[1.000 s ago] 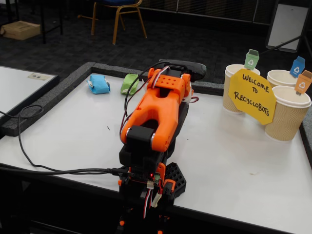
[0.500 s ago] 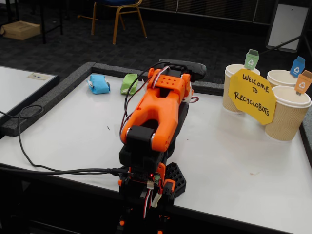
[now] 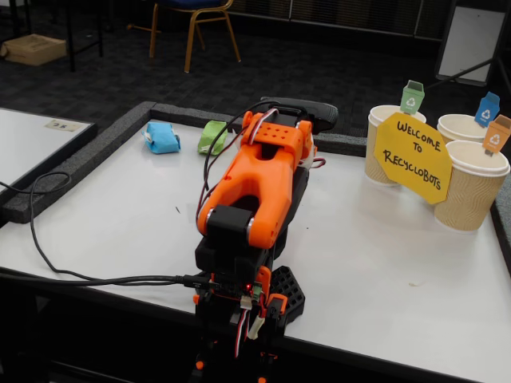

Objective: Sort rubbish by color.

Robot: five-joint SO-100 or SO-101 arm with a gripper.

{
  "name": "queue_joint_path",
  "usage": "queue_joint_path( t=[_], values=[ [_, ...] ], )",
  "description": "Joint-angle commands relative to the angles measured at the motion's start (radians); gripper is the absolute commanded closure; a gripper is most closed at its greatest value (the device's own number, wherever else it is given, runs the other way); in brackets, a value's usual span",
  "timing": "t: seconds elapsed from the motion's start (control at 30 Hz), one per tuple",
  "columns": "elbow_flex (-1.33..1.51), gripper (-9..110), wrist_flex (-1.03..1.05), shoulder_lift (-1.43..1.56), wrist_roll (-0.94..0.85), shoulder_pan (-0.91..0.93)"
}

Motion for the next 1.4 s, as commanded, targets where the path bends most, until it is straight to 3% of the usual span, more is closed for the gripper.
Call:
queue_joint_path(
  t=[0.0, 1.37],
  values=[
    [-0.064, 101, 0.0, 0.014, 0.015, 0.002],
    [-0.098, 101, -0.029, 0.014, 0.009, 0.017]
  ],
)
